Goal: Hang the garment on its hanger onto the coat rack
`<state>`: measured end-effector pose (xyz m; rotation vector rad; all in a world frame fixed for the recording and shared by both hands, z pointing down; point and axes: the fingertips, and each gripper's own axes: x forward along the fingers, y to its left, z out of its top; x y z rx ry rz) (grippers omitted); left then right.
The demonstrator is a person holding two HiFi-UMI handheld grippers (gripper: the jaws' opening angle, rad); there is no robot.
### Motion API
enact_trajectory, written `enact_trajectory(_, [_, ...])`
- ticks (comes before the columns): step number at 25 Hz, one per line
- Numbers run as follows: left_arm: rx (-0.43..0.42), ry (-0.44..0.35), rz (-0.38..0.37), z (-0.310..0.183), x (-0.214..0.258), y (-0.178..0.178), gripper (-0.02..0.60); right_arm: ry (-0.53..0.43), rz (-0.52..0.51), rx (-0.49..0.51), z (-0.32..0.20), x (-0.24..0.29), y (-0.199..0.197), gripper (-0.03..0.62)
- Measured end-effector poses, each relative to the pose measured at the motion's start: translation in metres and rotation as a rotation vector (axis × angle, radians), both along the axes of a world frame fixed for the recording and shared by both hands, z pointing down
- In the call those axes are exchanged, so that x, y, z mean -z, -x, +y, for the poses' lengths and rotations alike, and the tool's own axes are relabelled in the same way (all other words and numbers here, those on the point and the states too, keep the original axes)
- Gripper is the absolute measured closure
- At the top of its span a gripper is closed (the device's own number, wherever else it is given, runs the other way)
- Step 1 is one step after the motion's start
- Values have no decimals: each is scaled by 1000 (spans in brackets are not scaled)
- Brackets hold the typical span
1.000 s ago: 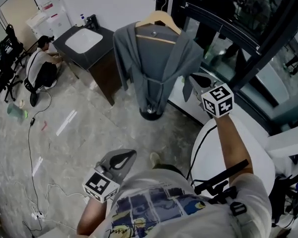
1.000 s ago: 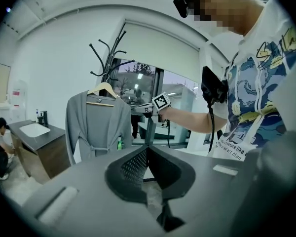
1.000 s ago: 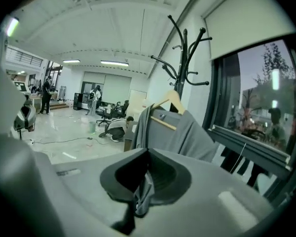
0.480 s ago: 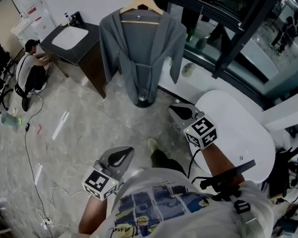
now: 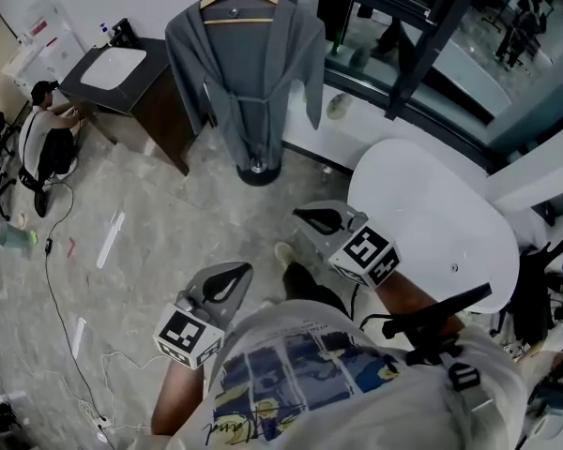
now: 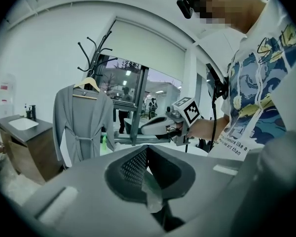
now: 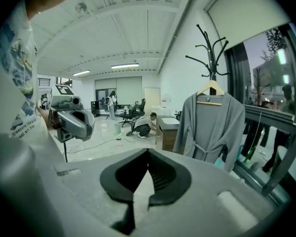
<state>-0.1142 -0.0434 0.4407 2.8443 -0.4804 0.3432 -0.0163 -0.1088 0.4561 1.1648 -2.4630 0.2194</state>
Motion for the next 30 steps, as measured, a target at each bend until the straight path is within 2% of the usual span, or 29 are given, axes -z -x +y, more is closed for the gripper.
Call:
enact_trajectory(14, [16,-9,-7,19,2,10,578,-43,11,103,28,18,35,592])
enact_trajectory(30, [18,-3,-1,24,7,11,578,-50,33,139,39,21,46,592])
